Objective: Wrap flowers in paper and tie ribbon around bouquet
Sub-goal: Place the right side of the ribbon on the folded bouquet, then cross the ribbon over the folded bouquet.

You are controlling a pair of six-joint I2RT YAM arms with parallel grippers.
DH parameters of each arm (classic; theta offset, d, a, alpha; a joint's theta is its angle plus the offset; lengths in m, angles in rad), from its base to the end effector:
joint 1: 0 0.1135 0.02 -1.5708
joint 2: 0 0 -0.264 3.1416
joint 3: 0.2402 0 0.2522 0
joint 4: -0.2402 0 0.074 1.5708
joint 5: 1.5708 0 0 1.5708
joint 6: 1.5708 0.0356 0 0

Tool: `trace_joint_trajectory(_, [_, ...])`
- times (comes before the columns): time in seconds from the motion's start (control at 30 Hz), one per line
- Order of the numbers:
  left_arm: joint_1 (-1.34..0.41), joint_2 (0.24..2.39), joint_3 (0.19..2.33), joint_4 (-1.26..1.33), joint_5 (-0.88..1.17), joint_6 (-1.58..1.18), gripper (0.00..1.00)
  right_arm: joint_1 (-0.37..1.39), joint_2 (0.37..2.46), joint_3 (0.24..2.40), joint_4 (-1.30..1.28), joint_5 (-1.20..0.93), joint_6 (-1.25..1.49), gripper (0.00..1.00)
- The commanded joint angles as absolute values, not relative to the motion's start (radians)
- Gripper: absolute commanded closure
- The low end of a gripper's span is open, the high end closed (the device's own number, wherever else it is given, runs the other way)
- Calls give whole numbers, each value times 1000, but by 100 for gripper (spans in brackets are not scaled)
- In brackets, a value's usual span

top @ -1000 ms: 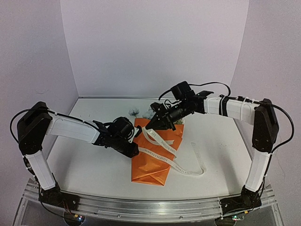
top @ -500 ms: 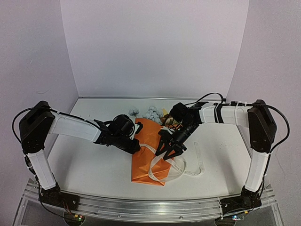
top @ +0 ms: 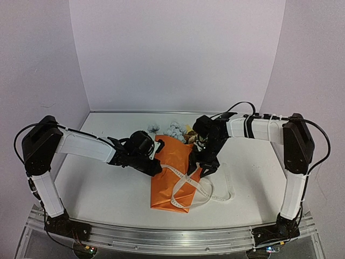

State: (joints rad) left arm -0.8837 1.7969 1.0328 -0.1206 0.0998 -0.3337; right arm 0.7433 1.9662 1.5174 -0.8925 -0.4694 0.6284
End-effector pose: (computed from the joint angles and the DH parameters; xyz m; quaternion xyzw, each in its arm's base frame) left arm 0.2300 -0.2859 0.1600 0.2716 0.9007 -0.2306 0.2487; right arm 0.2781 0.2775 0.2019 0.0821 -0.9631 -0.2493 0.0601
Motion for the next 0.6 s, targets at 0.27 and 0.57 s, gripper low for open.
trace_joint_trajectory(0.27, [-882, 1769, 1040, -68, 138, -302, 88, 765, 2098, 1606, -819, -349, 848, 51])
trace_joint_trajectory(0.57, [-882, 1768, 1042, -69, 148, -291, 88, 770, 2135, 1609, -798, -338, 889, 69])
